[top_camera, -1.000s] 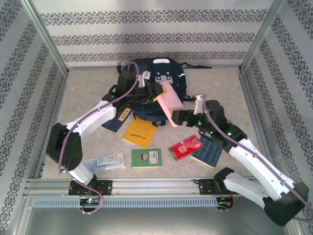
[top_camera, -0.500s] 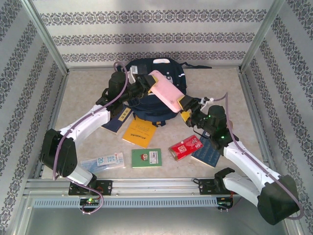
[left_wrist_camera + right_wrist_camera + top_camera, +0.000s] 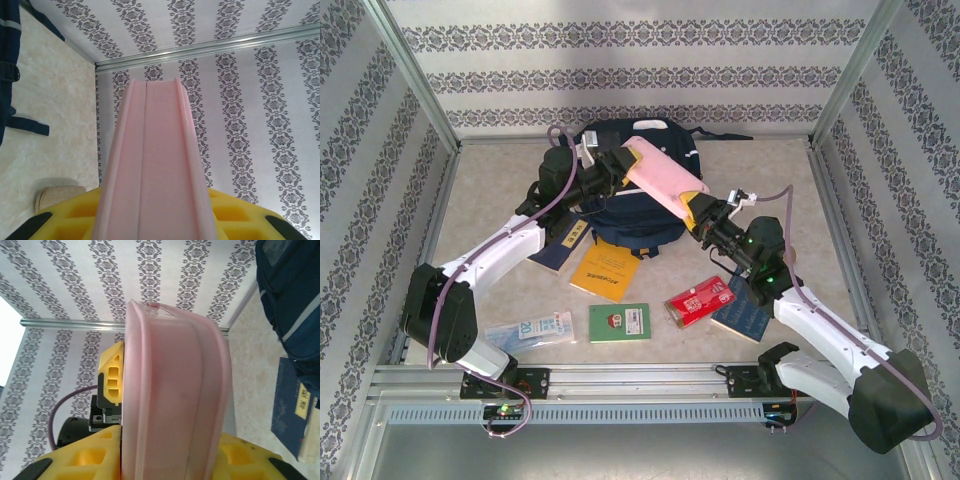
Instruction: Pack the student bag
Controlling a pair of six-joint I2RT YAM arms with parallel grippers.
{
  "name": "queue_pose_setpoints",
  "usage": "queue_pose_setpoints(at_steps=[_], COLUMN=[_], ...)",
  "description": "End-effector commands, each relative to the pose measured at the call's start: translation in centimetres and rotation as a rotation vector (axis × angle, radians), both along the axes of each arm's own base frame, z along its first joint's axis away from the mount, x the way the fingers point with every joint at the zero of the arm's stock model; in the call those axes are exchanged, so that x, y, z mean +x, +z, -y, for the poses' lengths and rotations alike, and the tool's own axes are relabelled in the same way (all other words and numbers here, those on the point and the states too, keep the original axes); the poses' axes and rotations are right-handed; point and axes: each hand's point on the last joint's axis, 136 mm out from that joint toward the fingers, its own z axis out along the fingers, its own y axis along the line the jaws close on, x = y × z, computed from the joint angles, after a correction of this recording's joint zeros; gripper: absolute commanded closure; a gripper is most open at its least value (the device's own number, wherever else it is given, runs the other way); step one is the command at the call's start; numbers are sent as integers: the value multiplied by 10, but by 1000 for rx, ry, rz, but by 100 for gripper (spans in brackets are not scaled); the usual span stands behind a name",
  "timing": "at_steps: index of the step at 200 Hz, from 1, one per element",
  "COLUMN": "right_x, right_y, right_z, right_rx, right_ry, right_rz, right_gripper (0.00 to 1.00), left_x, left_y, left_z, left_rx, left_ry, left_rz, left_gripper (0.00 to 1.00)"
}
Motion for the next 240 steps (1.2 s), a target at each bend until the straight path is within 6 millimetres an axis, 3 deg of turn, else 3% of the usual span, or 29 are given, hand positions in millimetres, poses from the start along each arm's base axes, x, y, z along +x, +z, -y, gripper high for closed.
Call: queue_pose_setpoints(at_steps=[1, 21, 41, 72, 84, 119, 137, 165, 209, 240], right_x=[3, 4, 3, -4, -7, -13, -15, -18, -19, -15], right_y=[22, 18, 14, 2, -3, -17, -23, -28, -36, -44], right_z=[9, 24, 45, 84, 94, 114, 120, 121, 121, 121], right_rx=[-11, -44, -95, -226, -279, -346, -373, -423, -496, -517], right_ry=[-46, -96, -153, -247, -259, -264, -255, -220, -201, -187], right_rz=[93, 93, 95, 79, 75, 60, 50, 49, 50, 36], right_gripper=[72, 76, 77, 78, 78, 78, 78, 78, 78, 78], left_x=[-6, -5, -2, 17, 25, 61, 79, 109, 99, 84], left_y=[11, 0, -12, -33, -45, -114, -152, -175, -200, -215], left_z=[6, 1, -8, -34, -34, -34, -30, -23, 4, 14], left_rx=[2, 98, 260, 699, 868, 1205, 1106, 883, 700, 654], left_ry=[-26, -17, -21, -56, -135, -421, -559, -605, -720, -787], left_rz=[55, 55, 83, 199, 260, 279, 204, 161, 154, 125], left_gripper=[63, 34, 22, 19, 19, 21, 24, 30, 32, 46])
